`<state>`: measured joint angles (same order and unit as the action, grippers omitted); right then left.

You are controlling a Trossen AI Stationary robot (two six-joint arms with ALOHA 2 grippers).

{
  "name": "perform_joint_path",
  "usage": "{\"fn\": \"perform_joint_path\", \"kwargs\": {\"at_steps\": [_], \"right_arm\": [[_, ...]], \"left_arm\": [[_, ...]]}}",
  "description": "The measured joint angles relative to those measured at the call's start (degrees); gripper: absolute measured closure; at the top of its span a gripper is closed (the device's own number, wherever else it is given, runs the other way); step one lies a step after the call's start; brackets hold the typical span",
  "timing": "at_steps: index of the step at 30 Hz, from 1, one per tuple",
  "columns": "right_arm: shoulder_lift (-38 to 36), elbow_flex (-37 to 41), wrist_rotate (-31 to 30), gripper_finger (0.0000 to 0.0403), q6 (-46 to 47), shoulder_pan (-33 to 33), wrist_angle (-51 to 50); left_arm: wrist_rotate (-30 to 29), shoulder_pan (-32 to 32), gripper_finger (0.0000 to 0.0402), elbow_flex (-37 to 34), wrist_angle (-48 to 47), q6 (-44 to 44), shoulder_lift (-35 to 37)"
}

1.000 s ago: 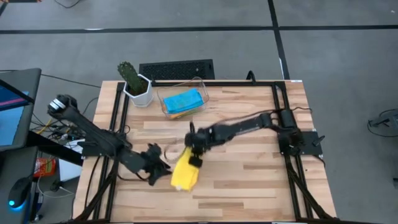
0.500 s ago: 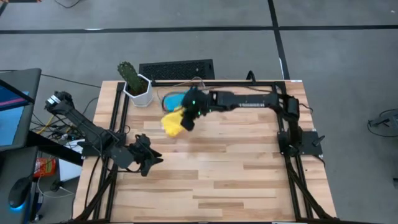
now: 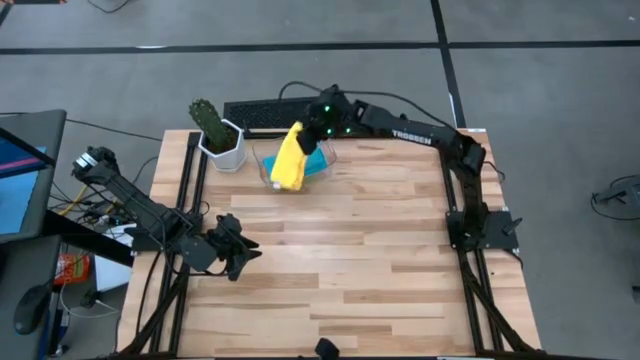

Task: Fold microfiber towels
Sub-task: Put the yellow microfiber cloth into the transparent bin

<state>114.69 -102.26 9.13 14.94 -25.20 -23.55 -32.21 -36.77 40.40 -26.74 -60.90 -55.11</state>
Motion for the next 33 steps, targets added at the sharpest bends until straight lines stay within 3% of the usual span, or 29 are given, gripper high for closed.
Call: {"fn": "perform_joint_path", "kwargs": {"at_steps": [9,14,21,33], "right_arm": [[0.33,-4.33,1.64,0.0390,0.05,2.35,3.07],[5.85,-10.70,1.44,0.0390,1.69,3.81,5.22],[12.50,-17.64,1.22,0.0390,3.26,4.31,0.07],[9.67,-18.08,-3.23,0.0390,0.95,2.95,-16.35]], "left_arm": [[-0.89,0.00,0.0269,0.00,-1.11,-0.68,0.00],[-1.61,0.00,0.0269,0.00,-1.05,-0.85,-0.02],[-1.12,0.02,0.0269,0.00,-1.09,-2.32,-0.02],[-3.66,0.00,0.0269,0.00,-1.44,-1.59,-0.02]]}}
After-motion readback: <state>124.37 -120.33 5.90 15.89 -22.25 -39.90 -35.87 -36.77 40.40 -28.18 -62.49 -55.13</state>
